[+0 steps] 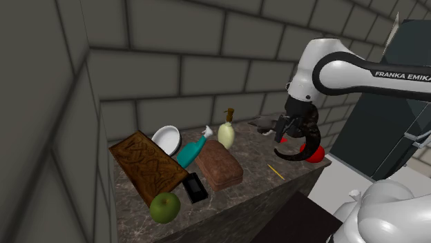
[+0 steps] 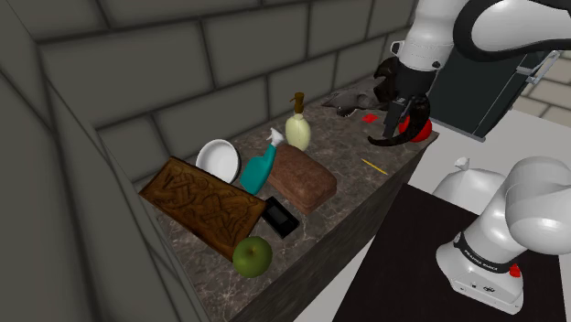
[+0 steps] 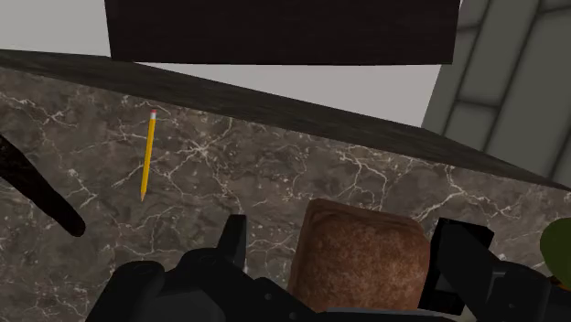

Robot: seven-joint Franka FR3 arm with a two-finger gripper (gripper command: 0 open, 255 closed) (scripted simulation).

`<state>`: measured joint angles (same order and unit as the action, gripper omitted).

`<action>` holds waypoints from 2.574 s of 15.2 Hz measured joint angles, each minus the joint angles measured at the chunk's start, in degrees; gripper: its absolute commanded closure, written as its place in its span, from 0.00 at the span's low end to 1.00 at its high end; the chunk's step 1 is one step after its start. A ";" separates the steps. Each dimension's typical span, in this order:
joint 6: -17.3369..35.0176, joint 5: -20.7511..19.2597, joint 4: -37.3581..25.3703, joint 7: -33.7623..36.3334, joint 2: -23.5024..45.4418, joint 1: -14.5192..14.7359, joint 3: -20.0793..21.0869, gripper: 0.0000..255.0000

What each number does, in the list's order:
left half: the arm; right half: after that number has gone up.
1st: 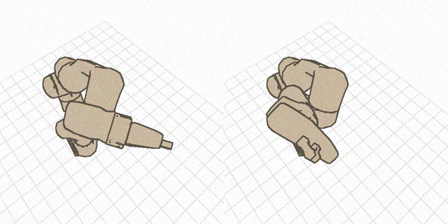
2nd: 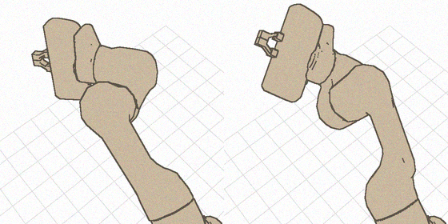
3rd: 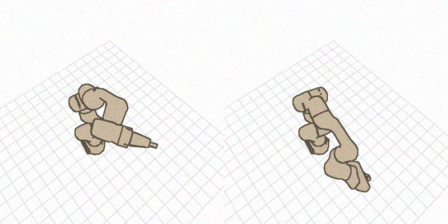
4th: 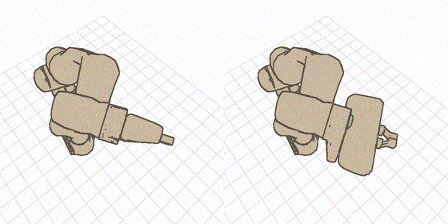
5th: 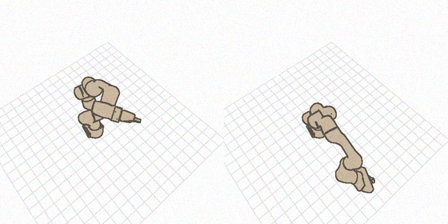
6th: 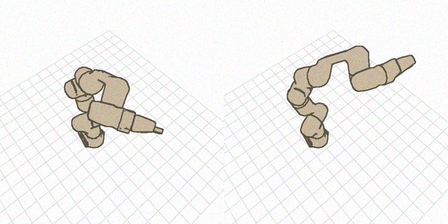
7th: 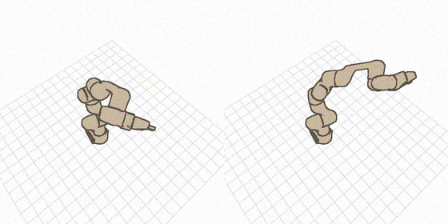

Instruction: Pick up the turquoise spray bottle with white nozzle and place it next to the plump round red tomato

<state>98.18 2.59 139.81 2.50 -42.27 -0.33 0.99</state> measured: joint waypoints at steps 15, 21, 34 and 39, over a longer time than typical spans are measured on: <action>25.76 7.02 -6.00 -12.08 23.90 3.96 -4.58 0.00; 33.24 13.46 -13.06 -19.19 35.35 6.19 -5.69 0.00; 41.28 21.93 -21.88 -27.25 49.88 7.57 -4.74 0.00; 41.62 22.10 -22.14 -27.35 50.44 7.61 -4.66 0.00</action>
<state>139.80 24.69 117.67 -24.85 8.17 7.28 -3.67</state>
